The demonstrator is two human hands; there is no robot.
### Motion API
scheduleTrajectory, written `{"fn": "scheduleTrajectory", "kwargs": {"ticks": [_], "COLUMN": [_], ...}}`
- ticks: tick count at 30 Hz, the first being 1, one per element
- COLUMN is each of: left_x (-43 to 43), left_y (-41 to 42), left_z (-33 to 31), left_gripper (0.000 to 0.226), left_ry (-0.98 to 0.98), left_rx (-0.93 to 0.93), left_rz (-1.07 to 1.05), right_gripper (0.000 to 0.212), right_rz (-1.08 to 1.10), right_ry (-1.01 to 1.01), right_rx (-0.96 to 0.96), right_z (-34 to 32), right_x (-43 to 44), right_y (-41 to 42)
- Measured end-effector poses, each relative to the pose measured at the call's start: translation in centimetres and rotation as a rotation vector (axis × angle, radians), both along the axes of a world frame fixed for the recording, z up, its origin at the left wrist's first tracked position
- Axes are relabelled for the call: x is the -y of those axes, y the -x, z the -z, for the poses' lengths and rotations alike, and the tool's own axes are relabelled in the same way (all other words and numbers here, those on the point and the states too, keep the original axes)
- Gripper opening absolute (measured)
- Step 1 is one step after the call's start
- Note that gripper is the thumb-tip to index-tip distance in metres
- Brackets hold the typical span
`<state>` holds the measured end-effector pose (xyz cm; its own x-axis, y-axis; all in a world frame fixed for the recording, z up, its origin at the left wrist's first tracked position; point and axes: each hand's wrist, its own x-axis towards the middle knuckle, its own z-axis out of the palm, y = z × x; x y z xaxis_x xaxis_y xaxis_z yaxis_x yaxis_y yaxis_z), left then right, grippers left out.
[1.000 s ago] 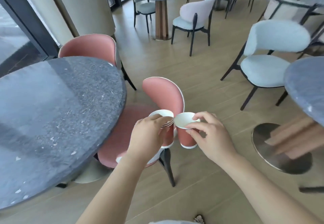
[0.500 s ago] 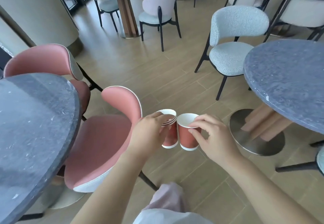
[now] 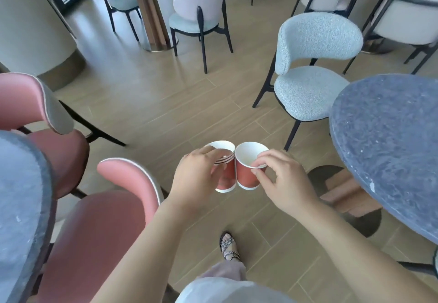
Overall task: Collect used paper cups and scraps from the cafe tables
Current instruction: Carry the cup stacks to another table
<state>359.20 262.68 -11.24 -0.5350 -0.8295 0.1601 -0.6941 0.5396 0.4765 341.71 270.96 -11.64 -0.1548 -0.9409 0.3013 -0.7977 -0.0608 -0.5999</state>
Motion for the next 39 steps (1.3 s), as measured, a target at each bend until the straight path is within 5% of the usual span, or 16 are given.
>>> {"fn": "scheduleTrajectory", "kwargs": {"ticks": [15, 39], "left_x": [23.3, 68.5], "left_y": [6.0, 31.7], "left_z": [-0.6, -1.7], "left_gripper": [0.027, 0.029], "left_ry": [-0.012, 0.038], "left_rx": [0.047, -0.013], "left_rz": [-0.143, -0.181], "right_gripper": [0.006, 0.007], "right_rz": [-0.11, -0.124], "right_ry": [-0.008, 0.088], "right_rx": [0.104, 0.088], "right_z": [0.3, -0.3], "right_x": [25.1, 71.2], "right_y": [7.5, 32.6]}}
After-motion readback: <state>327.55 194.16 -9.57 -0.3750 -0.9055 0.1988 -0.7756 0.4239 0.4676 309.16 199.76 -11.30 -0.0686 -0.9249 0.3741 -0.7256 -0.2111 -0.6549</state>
